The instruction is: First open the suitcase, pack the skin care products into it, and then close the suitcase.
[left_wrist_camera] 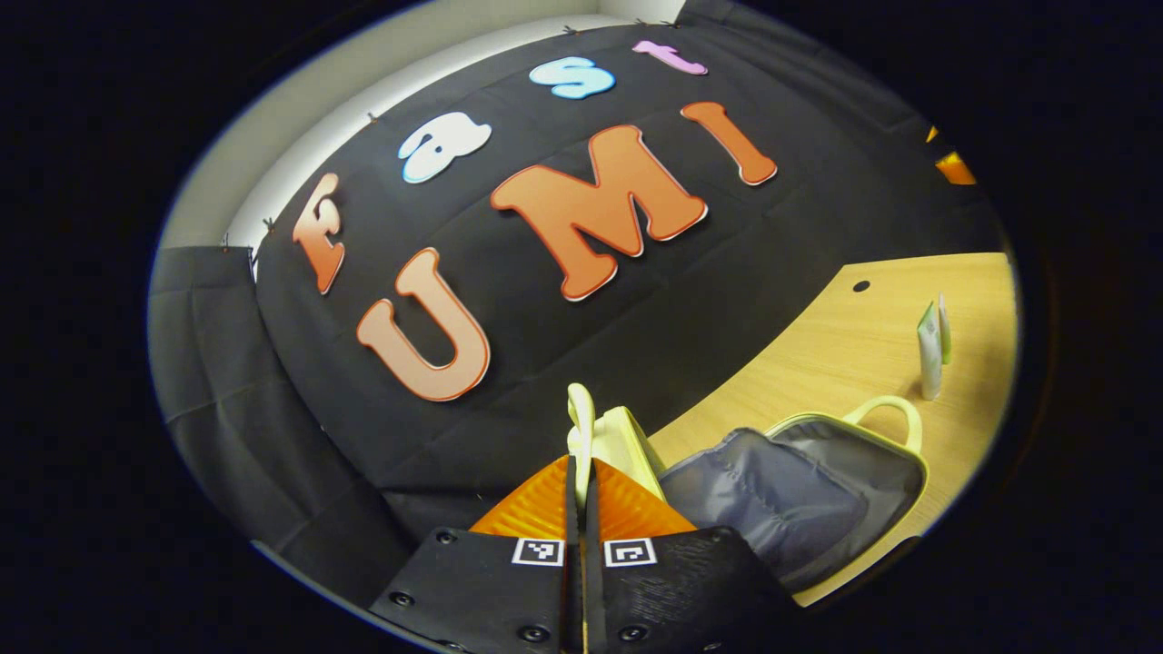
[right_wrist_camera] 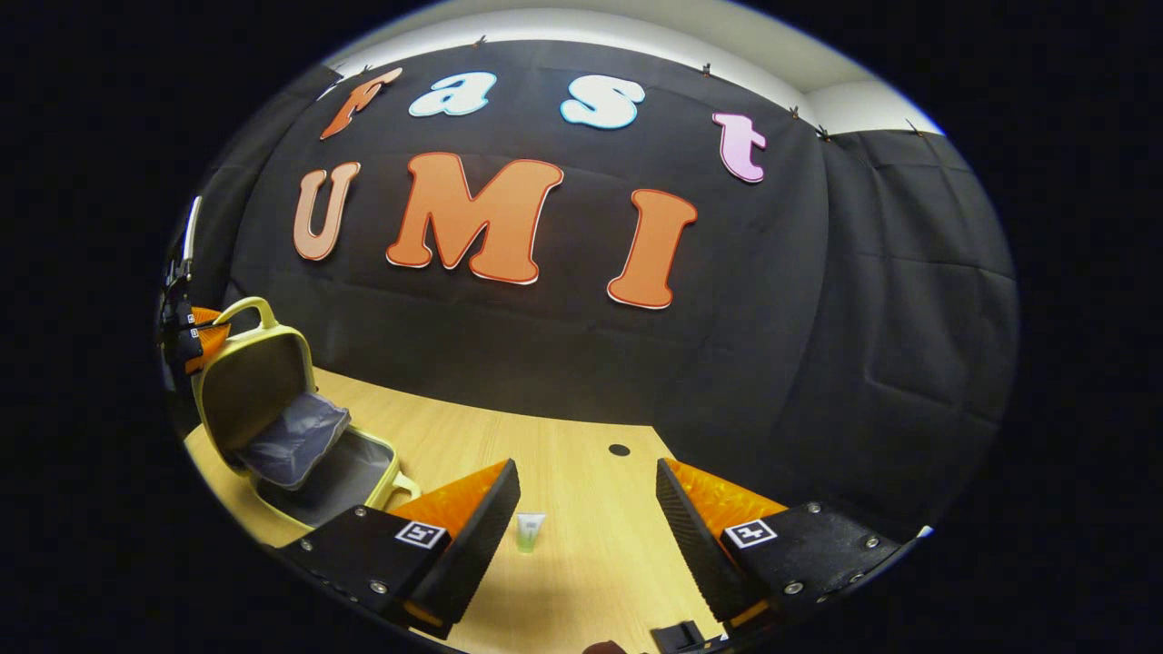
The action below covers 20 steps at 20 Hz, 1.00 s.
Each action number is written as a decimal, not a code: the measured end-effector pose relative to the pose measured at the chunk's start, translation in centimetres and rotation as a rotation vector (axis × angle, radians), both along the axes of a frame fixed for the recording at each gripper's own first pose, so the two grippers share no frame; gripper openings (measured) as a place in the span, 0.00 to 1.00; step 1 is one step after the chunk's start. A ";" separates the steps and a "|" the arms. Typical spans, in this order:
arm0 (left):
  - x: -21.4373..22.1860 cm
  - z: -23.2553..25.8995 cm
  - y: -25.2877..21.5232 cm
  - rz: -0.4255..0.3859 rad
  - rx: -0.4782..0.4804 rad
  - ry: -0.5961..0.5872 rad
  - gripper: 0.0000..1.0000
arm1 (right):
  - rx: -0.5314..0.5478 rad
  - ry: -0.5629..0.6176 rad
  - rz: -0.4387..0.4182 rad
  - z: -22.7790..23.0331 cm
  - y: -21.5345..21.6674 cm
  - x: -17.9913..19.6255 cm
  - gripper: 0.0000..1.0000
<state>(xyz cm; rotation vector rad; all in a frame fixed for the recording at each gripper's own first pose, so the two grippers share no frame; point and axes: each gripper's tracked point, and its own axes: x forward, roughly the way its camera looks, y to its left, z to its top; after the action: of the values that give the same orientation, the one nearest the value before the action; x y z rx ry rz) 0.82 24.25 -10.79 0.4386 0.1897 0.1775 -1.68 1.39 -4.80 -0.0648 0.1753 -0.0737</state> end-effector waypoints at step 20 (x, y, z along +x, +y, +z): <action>-4.0 -17.4 17.5 0.294 -0.043 0.330 0.02 | 0.046 0.082 0.108 -2.9 3.0 1.1 0.96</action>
<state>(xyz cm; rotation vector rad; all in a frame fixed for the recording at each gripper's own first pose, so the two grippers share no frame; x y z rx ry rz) -3.19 41.70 -28.19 0.3939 0.5824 0.3893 -0.58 4.37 -7.71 -0.0317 0.2553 0.0407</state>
